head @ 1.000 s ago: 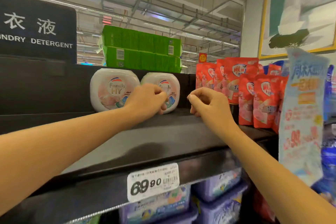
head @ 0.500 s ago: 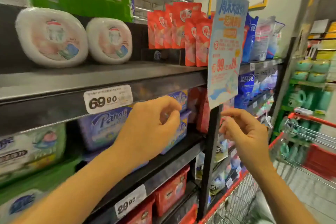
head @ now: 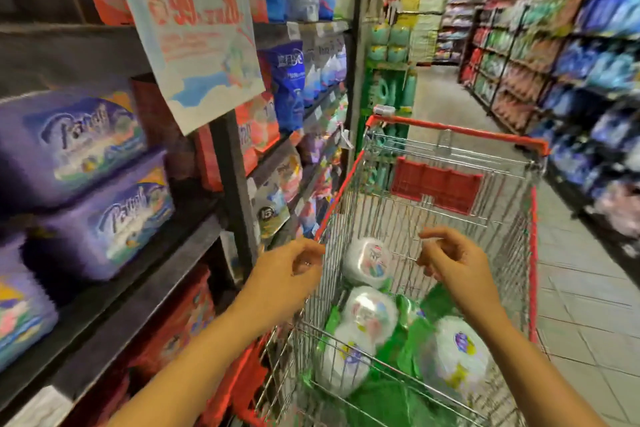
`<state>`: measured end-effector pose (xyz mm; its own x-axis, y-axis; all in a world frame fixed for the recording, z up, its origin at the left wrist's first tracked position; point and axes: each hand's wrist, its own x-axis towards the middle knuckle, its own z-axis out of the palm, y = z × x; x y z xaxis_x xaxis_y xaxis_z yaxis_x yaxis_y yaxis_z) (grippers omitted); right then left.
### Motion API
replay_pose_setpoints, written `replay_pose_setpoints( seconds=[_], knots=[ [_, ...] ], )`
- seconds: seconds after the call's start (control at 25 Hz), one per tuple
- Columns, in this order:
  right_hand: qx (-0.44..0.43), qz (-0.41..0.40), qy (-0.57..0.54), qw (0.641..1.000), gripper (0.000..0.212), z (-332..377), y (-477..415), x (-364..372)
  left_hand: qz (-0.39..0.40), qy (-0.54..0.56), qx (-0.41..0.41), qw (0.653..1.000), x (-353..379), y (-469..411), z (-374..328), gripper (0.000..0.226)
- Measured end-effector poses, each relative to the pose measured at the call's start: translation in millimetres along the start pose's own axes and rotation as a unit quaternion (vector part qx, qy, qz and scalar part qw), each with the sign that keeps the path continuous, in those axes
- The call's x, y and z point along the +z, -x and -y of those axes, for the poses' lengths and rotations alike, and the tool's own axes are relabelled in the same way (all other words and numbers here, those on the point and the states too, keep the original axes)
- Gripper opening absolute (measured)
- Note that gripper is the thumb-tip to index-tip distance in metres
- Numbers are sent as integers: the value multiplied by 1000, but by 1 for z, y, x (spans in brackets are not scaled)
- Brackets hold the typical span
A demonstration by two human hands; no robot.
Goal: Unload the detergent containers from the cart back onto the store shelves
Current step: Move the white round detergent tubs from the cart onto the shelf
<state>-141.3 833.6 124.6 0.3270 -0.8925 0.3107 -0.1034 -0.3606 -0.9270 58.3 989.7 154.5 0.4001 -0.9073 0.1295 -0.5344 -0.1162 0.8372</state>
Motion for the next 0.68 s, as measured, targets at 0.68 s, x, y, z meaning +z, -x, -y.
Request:
replay_pose_setpoints(
  seconds=[0.68],
  knots=[
    [425, 47, 278, 860, 51, -280, -77, -67, 377, -29, -157, 912, 314, -154, 139, 72]
  ],
)
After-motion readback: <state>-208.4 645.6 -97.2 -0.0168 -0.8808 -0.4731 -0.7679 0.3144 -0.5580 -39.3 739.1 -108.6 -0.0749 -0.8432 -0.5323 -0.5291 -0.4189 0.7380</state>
